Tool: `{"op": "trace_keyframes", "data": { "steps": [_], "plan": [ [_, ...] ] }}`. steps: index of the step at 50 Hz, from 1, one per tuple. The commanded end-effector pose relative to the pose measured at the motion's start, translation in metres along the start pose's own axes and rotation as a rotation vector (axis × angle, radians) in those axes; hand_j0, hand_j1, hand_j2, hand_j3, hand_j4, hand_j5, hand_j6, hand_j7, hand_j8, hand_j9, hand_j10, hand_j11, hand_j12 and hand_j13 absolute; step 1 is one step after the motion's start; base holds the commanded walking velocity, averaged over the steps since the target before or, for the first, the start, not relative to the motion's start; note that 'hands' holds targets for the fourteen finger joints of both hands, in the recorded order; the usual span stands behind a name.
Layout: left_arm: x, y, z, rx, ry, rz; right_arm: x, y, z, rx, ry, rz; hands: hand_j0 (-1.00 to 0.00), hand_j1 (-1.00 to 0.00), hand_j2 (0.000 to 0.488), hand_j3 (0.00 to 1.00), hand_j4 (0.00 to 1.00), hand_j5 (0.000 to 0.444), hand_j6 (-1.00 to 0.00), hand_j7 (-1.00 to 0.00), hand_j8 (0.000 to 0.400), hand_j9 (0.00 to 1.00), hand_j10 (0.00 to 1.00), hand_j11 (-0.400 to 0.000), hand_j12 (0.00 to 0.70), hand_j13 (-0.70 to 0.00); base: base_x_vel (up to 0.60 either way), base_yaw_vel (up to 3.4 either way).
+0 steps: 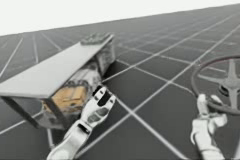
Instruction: Pick up and drop off the object
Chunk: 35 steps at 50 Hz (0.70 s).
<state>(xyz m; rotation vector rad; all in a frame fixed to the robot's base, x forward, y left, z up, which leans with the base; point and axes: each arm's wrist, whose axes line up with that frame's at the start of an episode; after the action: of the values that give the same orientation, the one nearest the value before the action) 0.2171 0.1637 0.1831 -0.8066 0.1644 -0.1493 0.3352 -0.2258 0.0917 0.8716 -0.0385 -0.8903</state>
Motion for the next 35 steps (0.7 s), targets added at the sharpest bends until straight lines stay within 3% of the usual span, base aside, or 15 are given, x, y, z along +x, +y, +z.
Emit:
{"op": "trace_keyframes", "data": {
  "steps": [1, 35],
  "plan": [
    [-0.0036, 0.0056, 0.0018, -0.022, -0.014, -0.001, -0.0055, 0.0156, 0.0052, -0.003, -0.027, 0.057, 0.0, 0.0, 0.0, 1.0, 1.0, 0.0, 0.0, 0.0, 0.0, 1.0, 1.0, -0.4, 0.0, -0.7, 0.56, 0.06],
    [-0.0036, 0.0056, 0.0018, -0.022, -0.014, -0.001, -0.0055, 0.0156, 0.0052, -0.003, -0.027, 0.057, 0.0, 0.0, 0.0, 1.0, 1.0, 0.0, 0.0, 0.0, 0.0, 1.0, 1.0, -0.4, 0.0, -0.7, 0.58, 0.04]
  ]
}}
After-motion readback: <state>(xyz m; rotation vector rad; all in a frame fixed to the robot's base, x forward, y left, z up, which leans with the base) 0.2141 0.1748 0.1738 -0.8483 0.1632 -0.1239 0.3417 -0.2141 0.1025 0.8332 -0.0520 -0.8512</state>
